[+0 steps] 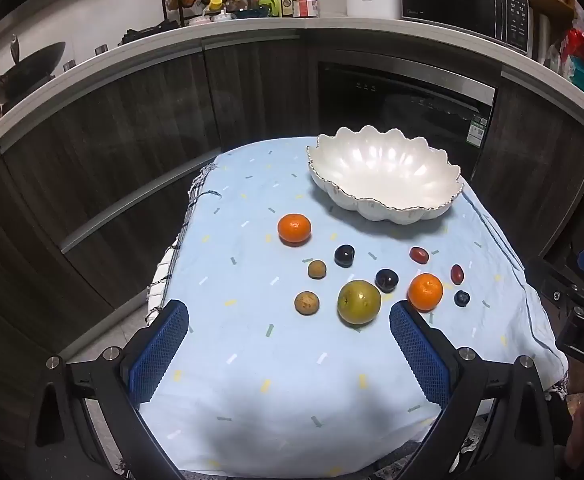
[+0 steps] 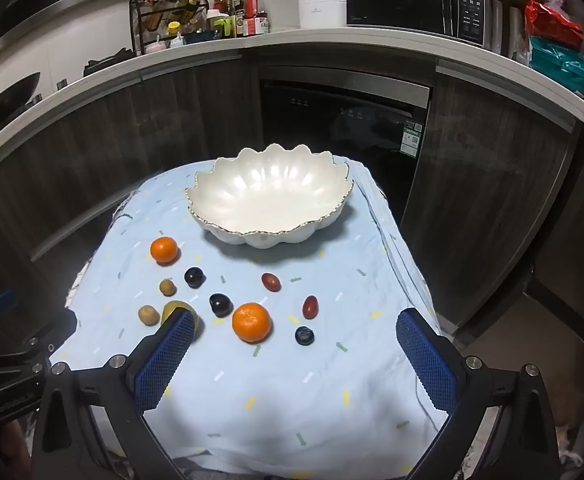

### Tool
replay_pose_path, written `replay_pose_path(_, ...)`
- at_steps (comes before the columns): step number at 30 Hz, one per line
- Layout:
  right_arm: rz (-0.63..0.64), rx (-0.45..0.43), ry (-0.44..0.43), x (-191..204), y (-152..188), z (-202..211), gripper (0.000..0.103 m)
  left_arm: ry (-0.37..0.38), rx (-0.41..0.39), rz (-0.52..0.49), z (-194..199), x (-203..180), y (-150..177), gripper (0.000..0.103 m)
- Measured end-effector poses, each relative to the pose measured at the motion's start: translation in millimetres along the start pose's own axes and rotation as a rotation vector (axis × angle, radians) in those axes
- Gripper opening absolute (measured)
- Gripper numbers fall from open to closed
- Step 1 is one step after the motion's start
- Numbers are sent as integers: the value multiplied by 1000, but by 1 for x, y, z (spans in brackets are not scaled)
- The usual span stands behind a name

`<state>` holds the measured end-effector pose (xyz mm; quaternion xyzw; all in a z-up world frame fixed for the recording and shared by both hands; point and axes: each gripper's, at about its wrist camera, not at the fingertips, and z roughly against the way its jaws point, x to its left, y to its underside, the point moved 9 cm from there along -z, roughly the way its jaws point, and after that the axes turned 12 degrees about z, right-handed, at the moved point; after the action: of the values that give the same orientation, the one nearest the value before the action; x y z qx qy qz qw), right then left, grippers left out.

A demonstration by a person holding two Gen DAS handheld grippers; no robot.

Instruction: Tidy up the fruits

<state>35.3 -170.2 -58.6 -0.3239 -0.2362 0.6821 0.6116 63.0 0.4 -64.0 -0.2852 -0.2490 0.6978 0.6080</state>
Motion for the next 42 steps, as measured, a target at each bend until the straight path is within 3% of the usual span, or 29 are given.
replay_pose_path(42,-3,-6,-2,0,-1,2,103,20,13,3,-3,-2,6,103)
